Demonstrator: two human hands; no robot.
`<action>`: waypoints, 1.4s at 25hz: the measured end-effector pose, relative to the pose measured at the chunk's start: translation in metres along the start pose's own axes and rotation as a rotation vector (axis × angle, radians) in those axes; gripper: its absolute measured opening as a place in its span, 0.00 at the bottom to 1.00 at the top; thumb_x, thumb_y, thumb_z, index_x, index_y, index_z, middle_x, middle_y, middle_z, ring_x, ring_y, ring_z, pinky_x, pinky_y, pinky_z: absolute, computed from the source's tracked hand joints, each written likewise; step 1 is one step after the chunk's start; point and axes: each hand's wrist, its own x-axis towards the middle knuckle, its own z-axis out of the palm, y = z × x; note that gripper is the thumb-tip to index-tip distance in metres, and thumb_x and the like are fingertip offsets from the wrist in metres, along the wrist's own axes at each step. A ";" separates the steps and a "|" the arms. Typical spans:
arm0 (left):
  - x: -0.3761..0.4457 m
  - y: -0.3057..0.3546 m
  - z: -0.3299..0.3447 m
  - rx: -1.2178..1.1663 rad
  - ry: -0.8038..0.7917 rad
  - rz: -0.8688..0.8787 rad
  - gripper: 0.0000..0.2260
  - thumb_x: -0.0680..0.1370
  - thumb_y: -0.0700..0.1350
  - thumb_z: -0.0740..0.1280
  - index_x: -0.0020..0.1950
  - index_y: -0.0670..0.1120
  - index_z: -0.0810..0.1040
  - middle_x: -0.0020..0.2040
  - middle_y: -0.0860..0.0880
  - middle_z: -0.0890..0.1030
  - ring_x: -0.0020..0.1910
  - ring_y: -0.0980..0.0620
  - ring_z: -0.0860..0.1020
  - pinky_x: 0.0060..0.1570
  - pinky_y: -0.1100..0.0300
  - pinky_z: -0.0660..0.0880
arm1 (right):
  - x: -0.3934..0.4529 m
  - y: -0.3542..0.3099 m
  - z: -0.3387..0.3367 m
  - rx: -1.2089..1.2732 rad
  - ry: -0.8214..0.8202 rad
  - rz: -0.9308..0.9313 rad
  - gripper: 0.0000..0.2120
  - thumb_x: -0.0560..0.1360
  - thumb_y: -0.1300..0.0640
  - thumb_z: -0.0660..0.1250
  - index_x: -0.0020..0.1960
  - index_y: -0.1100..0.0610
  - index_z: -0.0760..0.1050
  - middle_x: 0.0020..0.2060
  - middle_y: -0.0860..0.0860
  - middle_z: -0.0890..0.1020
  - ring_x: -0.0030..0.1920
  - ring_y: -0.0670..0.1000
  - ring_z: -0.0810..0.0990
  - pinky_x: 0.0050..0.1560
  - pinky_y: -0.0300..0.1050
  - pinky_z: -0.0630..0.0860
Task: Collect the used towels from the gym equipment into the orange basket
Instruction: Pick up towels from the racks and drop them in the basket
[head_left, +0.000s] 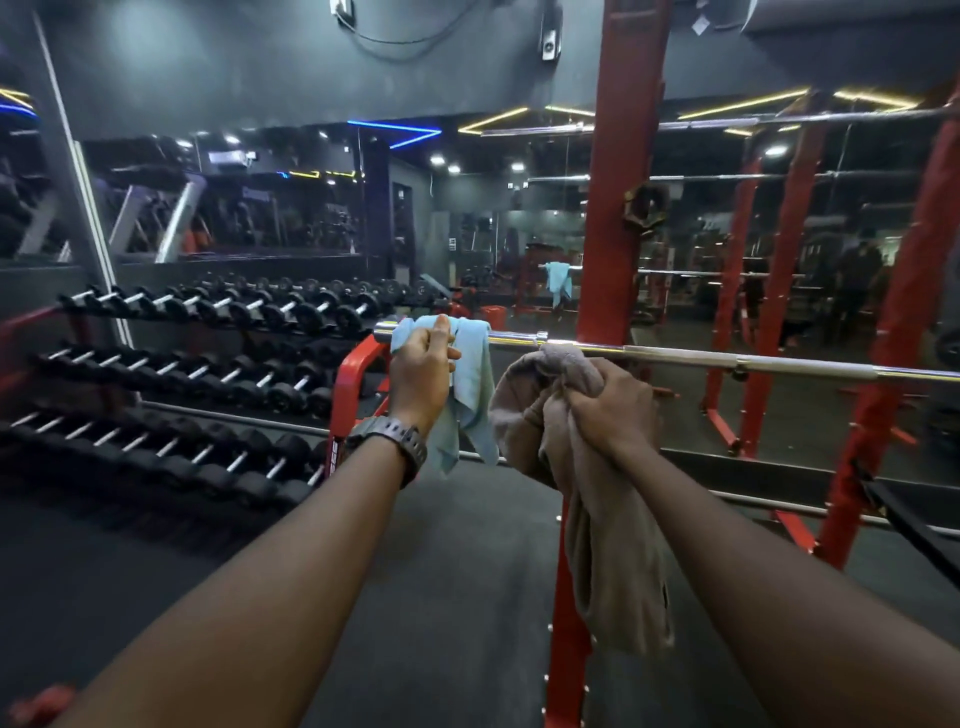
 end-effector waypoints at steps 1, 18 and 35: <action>0.008 -0.003 0.008 -0.007 0.003 0.004 0.19 0.84 0.55 0.58 0.48 0.42 0.80 0.44 0.44 0.83 0.44 0.47 0.81 0.50 0.51 0.77 | 0.011 0.004 0.009 0.005 0.009 0.001 0.16 0.72 0.38 0.65 0.57 0.41 0.79 0.45 0.53 0.86 0.47 0.61 0.83 0.47 0.50 0.78; 0.211 -0.123 0.103 0.181 -0.023 0.033 0.17 0.82 0.58 0.60 0.50 0.45 0.78 0.44 0.50 0.82 0.50 0.46 0.81 0.49 0.52 0.75 | 0.183 0.042 0.136 0.071 0.208 -0.025 0.20 0.73 0.39 0.68 0.63 0.43 0.76 0.49 0.52 0.85 0.50 0.58 0.83 0.44 0.48 0.77; 0.328 -0.215 0.112 0.546 -0.092 0.253 0.26 0.62 0.74 0.71 0.42 0.53 0.75 0.45 0.49 0.79 0.47 0.47 0.77 0.47 0.51 0.73 | 0.251 0.036 0.216 0.047 0.385 0.147 0.19 0.73 0.41 0.68 0.63 0.44 0.77 0.50 0.52 0.85 0.51 0.58 0.83 0.51 0.53 0.80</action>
